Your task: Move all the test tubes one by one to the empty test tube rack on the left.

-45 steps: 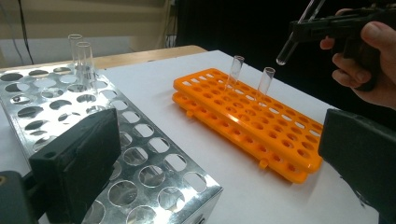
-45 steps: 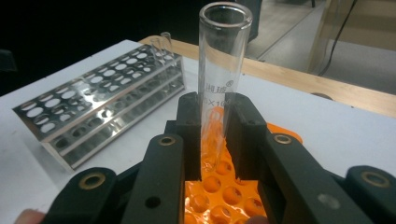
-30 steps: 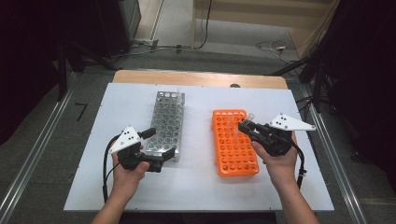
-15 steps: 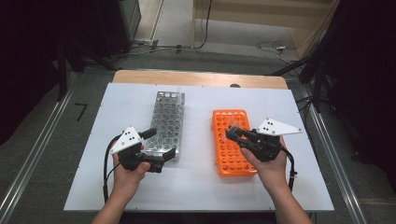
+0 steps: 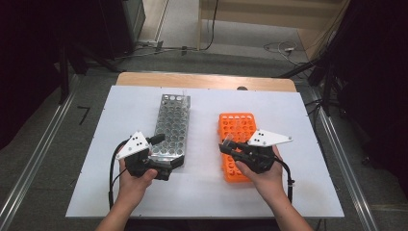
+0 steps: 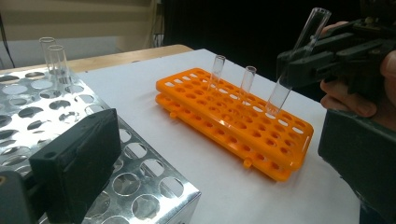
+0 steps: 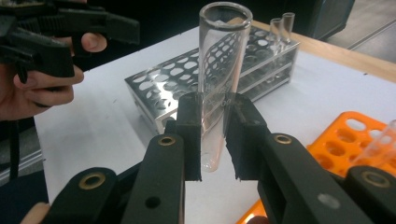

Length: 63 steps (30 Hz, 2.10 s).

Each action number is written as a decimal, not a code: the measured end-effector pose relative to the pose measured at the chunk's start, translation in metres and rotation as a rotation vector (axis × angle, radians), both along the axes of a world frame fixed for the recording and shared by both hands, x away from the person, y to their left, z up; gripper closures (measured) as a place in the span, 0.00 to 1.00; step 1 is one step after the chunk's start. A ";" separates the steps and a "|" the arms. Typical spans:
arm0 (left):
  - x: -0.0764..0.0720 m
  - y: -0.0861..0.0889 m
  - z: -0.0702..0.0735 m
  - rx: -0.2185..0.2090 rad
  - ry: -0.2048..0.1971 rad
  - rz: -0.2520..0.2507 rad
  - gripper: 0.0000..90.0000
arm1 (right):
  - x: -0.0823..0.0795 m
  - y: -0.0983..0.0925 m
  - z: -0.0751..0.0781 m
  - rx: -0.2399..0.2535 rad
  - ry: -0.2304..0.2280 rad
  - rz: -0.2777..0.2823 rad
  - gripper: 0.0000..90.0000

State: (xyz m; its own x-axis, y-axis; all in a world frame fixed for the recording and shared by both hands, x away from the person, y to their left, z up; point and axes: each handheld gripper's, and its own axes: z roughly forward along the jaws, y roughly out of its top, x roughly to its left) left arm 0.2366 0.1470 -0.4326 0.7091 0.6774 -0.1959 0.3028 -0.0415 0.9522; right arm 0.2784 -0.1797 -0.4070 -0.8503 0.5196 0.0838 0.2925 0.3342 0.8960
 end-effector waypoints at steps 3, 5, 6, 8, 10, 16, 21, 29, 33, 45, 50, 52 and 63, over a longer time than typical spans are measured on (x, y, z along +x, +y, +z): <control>0.000 -0.001 0.000 -0.002 0.002 -0.003 0.00 | -0.002 0.006 -0.004 -0.009 0.011 0.014 0.82; -0.001 -0.002 0.000 -0.004 0.001 -0.006 0.00 | -0.003 0.009 -0.007 -0.018 0.015 0.021 0.82; -0.001 -0.003 0.001 -0.001 0.001 -0.008 0.00 | -0.003 0.011 -0.008 -0.021 0.015 0.027 0.82; -0.001 -0.004 0.001 -0.001 0.000 -0.013 0.00 | -0.005 0.014 -0.010 -0.027 0.020 0.035 0.82; -0.002 -0.005 0.001 -0.004 0.001 -0.017 0.00 | -0.006 0.017 -0.013 -0.033 0.026 0.043 0.82; -0.003 -0.008 0.002 -0.008 -0.005 -0.022 0.00 | -0.008 0.025 -0.020 -0.044 0.040 0.066 0.82; -0.005 -0.012 0.003 -0.008 -0.006 -0.038 0.00 | -0.010 0.031 -0.023 -0.053 0.047 0.081 0.82; -0.006 -0.016 0.004 -0.023 -0.004 -0.061 0.10 | -0.015 0.043 -0.029 -0.072 0.058 0.108 0.82; -0.007 -0.021 0.004 -0.019 0.003 -0.076 0.25 | -0.016 0.049 -0.031 -0.076 0.058 0.122 0.82; -0.010 -0.039 0.001 0.025 0.021 -0.152 0.60 | -0.024 0.062 -0.032 -0.101 0.056 0.156 0.82; -0.011 -0.042 0.001 0.037 0.015 -0.162 0.73 | -0.026 0.066 -0.033 -0.109 0.058 0.171 0.82; -0.012 -0.043 0.001 0.038 0.007 -0.170 0.80 | -0.026 0.067 -0.033 -0.107 0.064 0.168 0.82; -0.013 -0.046 0.000 0.077 -0.003 -0.158 0.82 | -0.027 0.068 -0.032 -0.117 0.065 0.167 0.82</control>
State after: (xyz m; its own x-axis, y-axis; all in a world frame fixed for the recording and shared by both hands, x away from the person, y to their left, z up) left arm 0.2236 0.1013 -0.4329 0.8083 0.5704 -0.1460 0.2843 -0.1609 0.9451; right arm 0.2514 -0.1113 -0.4393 -0.9201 0.3816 0.0883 0.2802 0.4836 0.8292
